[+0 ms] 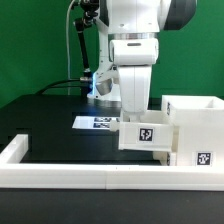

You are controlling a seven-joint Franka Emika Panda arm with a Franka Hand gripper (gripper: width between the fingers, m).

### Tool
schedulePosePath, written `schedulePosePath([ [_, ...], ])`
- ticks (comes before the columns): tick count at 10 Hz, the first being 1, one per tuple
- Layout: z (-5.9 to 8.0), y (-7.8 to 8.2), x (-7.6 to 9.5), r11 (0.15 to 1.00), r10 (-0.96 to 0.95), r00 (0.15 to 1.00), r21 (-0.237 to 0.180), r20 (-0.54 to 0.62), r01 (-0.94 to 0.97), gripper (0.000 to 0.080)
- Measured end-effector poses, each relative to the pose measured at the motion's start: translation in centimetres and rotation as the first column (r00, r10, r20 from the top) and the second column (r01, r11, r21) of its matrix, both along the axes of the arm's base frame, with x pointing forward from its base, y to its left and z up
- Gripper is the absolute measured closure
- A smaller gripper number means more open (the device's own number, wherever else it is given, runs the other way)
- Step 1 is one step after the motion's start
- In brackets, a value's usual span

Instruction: Assemble drawer

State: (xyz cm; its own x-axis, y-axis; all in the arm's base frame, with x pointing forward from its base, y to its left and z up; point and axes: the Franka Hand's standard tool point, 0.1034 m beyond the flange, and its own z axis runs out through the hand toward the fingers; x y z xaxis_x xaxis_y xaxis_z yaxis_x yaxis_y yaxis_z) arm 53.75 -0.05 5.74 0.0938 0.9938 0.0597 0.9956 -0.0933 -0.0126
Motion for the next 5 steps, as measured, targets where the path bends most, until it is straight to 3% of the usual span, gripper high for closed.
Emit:
schedulePosePath([
  [5,-0.39,0.18,0.37,0.998,0.062,0.998,-0.003,-0.029,-0.063,0.0758],
])
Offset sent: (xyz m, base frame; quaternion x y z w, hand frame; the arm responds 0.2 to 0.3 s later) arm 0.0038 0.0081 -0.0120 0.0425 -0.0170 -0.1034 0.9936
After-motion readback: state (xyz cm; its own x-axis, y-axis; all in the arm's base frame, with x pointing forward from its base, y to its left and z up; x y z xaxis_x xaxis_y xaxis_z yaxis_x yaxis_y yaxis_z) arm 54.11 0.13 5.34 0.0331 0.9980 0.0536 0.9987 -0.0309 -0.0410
